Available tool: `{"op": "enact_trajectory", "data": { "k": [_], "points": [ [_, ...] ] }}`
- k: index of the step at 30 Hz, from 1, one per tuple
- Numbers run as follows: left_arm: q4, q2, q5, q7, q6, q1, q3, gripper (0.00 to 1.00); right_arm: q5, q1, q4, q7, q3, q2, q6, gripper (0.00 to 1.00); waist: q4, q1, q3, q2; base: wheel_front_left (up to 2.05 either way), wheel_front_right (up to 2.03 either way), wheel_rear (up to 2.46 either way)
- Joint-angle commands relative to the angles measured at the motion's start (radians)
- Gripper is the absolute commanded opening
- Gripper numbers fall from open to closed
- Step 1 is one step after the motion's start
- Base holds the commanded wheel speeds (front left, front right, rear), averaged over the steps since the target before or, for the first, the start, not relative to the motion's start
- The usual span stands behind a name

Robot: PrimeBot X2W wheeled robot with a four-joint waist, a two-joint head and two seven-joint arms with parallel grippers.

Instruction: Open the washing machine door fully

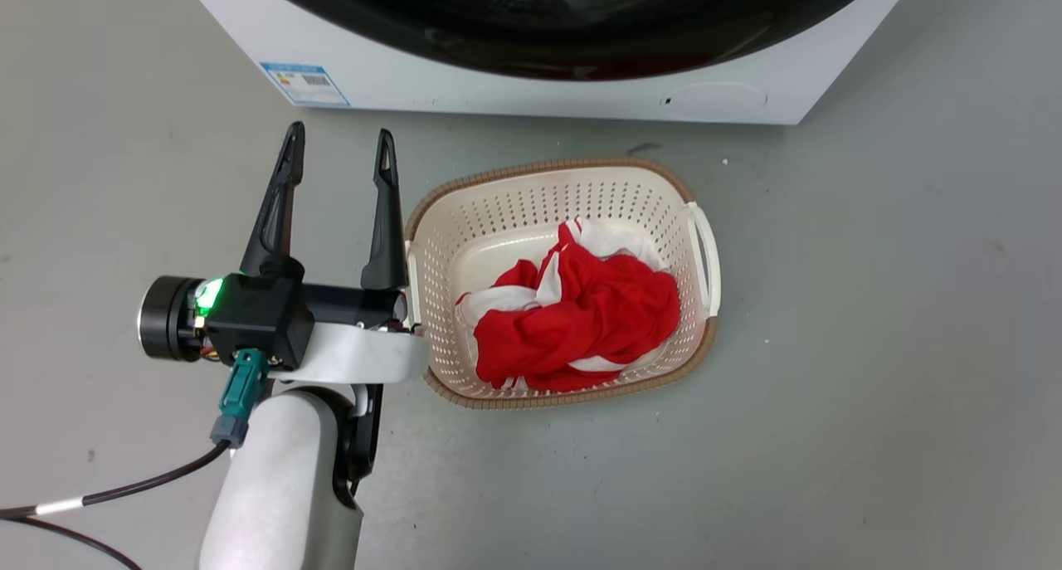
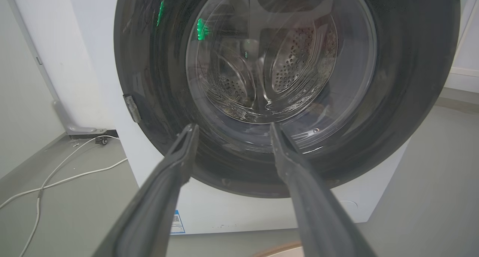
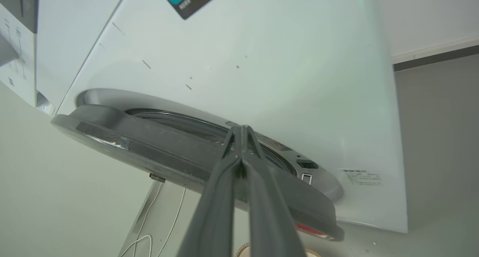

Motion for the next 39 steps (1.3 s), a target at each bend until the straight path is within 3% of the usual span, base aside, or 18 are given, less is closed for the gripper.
{"op": "enact_trajectory", "data": {
  "k": [1,16,39],
  "points": [
    [-0.007,-0.001,0.007,-0.002,0.007,-0.024,-0.003,1.00,-0.019,-0.033,0.014,0.012,0.000,0.014,0.000,0.00,0.006,-0.0002,0.023,0.0000,0.00,0.00,0.00],
    [-0.022,-0.002,0.003,-0.002,0.021,-0.058,-0.031,1.00,-0.107,-0.067,0.025,0.093,-0.009,0.072,0.000,0.00,0.026,-0.0002,0.098,0.0000,0.00,0.00,0.00],
    [0.008,-0.002,-0.008,-0.002,0.028,-0.049,-0.031,1.00,-0.005,0.089,-0.079,0.414,-0.118,0.131,0.000,0.00,0.006,-0.0002,0.038,0.0000,0.00,0.00,0.00]
  ]
}}
